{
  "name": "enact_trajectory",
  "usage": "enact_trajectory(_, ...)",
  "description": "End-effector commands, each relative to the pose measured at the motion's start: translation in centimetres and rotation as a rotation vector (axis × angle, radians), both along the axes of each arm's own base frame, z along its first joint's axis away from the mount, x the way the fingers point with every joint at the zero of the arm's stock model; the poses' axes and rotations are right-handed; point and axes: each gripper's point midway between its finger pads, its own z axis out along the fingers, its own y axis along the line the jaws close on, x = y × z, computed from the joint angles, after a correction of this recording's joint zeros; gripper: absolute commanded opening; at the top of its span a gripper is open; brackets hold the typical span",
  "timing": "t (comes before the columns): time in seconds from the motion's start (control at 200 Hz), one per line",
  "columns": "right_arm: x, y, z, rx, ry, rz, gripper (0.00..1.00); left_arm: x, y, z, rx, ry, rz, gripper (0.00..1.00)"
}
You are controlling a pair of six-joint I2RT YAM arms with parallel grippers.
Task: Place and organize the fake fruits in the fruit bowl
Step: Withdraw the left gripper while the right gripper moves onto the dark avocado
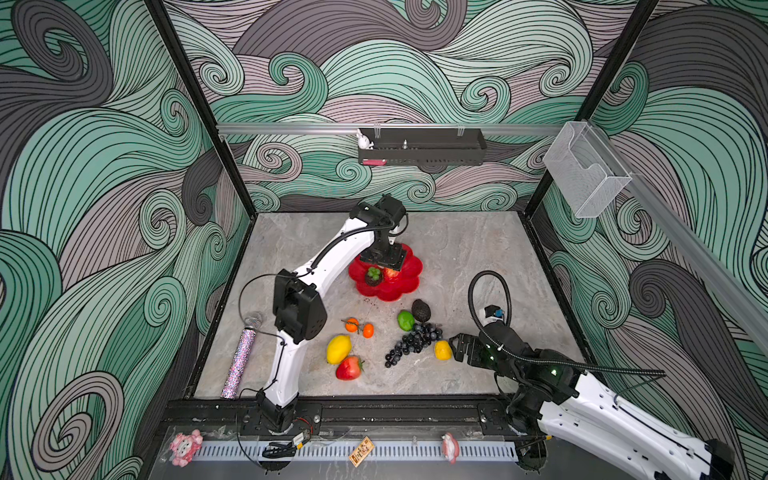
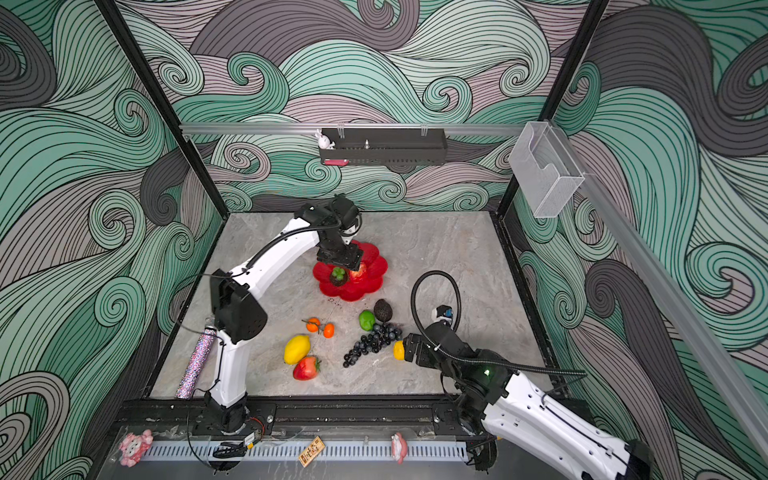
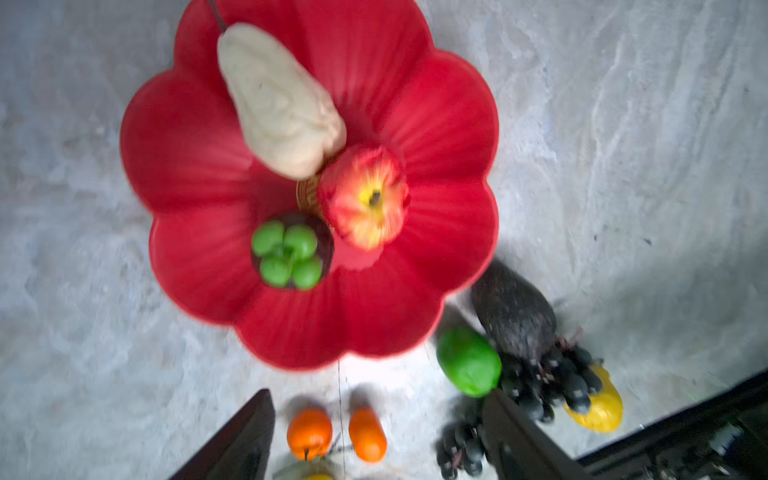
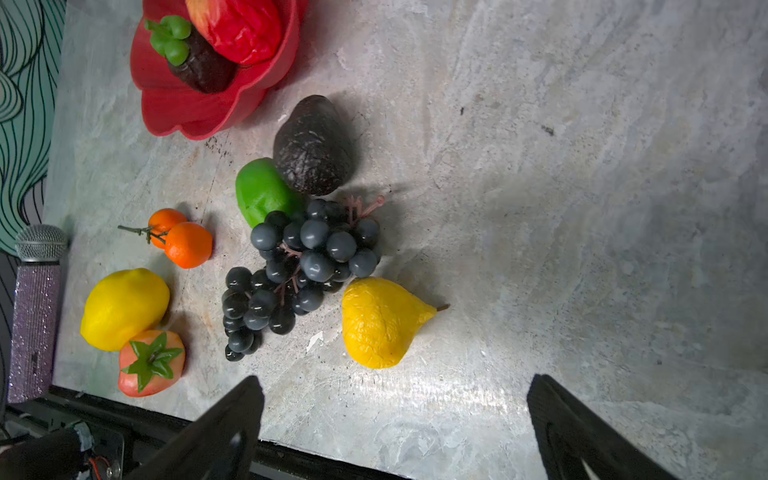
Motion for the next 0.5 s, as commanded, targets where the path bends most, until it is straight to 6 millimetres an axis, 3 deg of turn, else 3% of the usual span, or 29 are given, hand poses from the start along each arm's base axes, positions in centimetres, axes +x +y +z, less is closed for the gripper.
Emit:
enact_trajectory(0.0, 1.6, 1.6, 1.9, -0.057, -0.077, 0.115, 0.98, -1.4, 0.5, 2.4, -0.130, -0.116, 0.066, 0.85)
enact_trajectory(0.17, 4.0, 3.7, 0.9, -0.180, 0.014, 0.217, 0.98, -5.4, 4.2, 3.6, -0.261, -0.285, 0.150, 0.87)
enact_trajectory(0.3, 5.8, 6.2, 0.5, -0.172, 0.063, 0.289, 0.97, -8.0, 8.0, 4.3, -0.315, -0.431, 0.232, 0.88)
enact_trajectory(0.49, 8.4, 7.8, -0.6, -0.150, 0.118, 0.304, 0.89, -11.9, 13.7, 4.2, -0.311, -0.595, 0.320, 0.92)
